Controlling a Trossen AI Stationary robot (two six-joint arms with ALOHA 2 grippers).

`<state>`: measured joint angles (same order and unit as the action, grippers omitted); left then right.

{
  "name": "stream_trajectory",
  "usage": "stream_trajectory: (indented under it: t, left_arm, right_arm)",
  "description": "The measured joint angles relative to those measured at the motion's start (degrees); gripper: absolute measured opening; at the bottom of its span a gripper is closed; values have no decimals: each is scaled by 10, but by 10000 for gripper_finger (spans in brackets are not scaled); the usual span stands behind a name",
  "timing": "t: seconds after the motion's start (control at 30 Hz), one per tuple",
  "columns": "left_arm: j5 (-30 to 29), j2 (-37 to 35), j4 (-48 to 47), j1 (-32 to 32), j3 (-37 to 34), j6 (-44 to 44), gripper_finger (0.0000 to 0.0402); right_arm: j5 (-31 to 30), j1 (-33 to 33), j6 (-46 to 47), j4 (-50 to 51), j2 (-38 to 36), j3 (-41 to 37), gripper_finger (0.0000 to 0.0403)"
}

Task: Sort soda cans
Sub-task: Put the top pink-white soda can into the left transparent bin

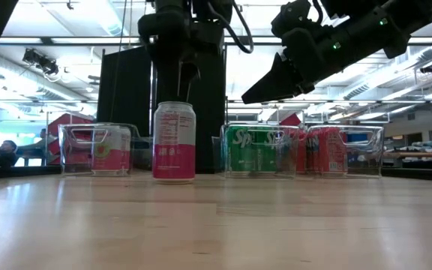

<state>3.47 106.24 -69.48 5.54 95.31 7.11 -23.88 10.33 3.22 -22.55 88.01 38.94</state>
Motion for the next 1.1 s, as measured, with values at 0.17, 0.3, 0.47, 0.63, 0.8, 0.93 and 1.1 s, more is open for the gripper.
stream_trajectory:
  t: [0.17, 0.3, 0.47, 0.63, 0.8, 0.93, 1.1]
  left_arm:
    - [5, -1, 15, -1, -18, -3, 320]
    - [9, -3, 35, -4, -44, 0, 320]
    - [18, -3, 49, -4, -48, 2, 320]
    - [22, -3, 61, -6, -59, 2, 320]
    - [34, -5, 82, -8, -85, 1, 320]
    - [39, -4, 87, -9, -87, -10, 320]
    - [43, -4, 97, -9, -94, -14, 320]
  right_arm:
    - [0, 0, 0, 0, 0, 0, 80]
    - [0, 0, 0, 0, 0, 0, 80]
    - [0, 0, 0, -1, 0, 0, 80]
    - [0, 0, 0, -1, 0, 0, 80]
    - [0, 0, 0, -1, 0, 0, 80]
    - [0, 0, 0, -1, 0, 0, 80]
    - [0, 0, 0, -1, 0, 0, 80]
